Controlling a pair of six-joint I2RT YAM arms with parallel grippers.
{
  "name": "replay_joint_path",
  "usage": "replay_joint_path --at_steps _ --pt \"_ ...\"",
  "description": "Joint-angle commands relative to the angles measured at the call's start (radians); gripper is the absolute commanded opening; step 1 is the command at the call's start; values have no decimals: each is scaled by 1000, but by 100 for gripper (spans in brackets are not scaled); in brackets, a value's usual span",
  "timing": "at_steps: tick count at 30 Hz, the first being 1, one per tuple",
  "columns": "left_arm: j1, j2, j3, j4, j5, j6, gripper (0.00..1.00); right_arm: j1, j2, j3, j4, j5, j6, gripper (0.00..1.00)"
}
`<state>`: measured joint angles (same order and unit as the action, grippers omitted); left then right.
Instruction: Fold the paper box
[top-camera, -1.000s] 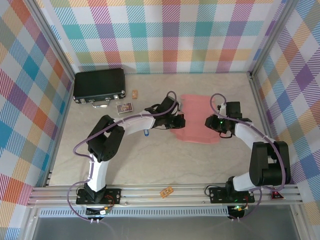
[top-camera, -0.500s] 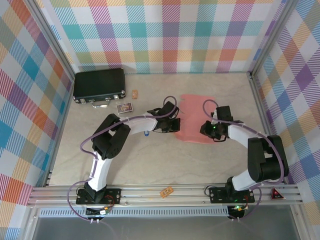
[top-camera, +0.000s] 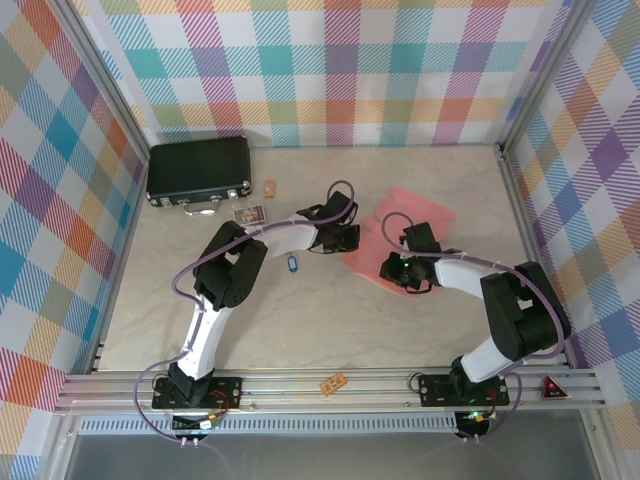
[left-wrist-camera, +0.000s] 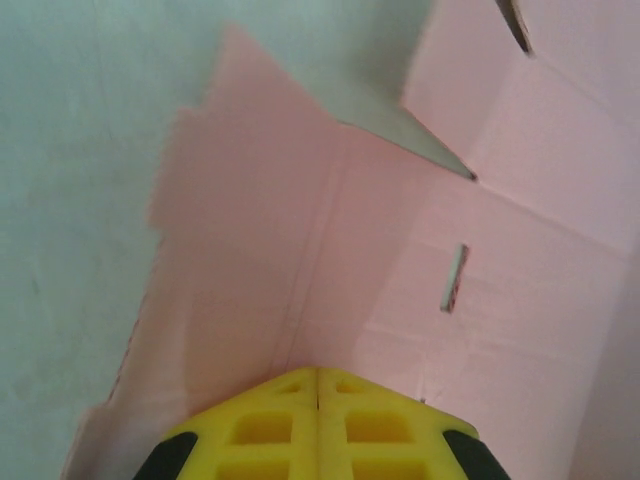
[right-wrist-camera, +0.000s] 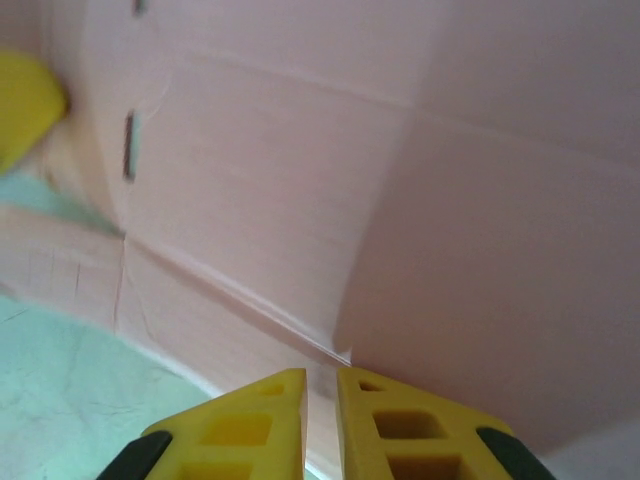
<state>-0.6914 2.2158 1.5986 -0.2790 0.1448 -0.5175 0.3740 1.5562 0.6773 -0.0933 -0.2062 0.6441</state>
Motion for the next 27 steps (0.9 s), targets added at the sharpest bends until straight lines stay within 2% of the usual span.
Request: replay_joint_path --at_steps 1,7,9,11,17,20,22,27 --pt "23 62 56 -109 28 68 0 69 48 -6 45 -27 68 17" --pt "44 63 204 -216 36 130 4 111 -11 60 32 1 80 17" --pt "43 40 241 -248 35 147 7 107 -54 102 -39 63 51 10" --pt "43 10 257 -265 31 150 9 86 -85 147 -124 106 4 7" --pt "7 -92 182 -263 22 112 9 -89 -96 211 -201 77 -131 2" --pt "-37 -126 121 -243 31 72 6 -187 -32 285 -244 40 -215 0" --pt "-70 -142 78 -214 39 33 0 -238 29 345 -270 17 -269 0" --pt "-142 -138 -16 -108 72 -64 0 -300 189 486 -316 -27 -344 0"
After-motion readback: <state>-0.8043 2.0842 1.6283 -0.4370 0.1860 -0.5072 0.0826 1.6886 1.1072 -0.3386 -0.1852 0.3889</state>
